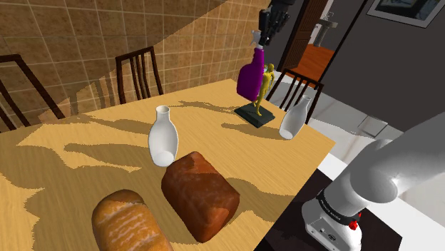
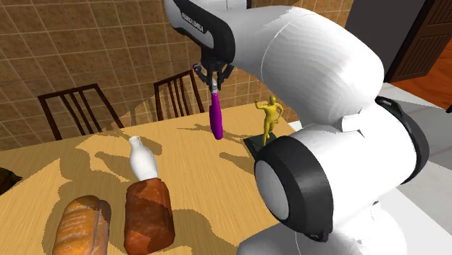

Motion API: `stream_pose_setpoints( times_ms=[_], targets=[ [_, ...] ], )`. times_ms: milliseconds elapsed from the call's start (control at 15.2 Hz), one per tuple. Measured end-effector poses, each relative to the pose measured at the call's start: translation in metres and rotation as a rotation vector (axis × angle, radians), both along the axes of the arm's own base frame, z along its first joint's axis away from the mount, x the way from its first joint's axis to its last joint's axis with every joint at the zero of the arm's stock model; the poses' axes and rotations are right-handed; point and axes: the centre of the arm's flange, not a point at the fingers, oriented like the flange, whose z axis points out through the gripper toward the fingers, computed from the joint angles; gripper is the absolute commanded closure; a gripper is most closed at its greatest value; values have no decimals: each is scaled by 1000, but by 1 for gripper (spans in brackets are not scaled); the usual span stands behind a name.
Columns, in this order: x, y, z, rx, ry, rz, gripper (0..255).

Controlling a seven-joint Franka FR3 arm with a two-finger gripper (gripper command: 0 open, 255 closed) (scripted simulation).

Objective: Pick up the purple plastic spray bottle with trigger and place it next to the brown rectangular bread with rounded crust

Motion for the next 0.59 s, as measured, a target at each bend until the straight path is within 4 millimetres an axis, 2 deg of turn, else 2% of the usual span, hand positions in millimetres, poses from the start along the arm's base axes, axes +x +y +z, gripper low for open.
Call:
stream_pose_setpoints(
  times_ms=[594],
  targets=[
    [-108,42,25,0,0,0,255]
  ],
)
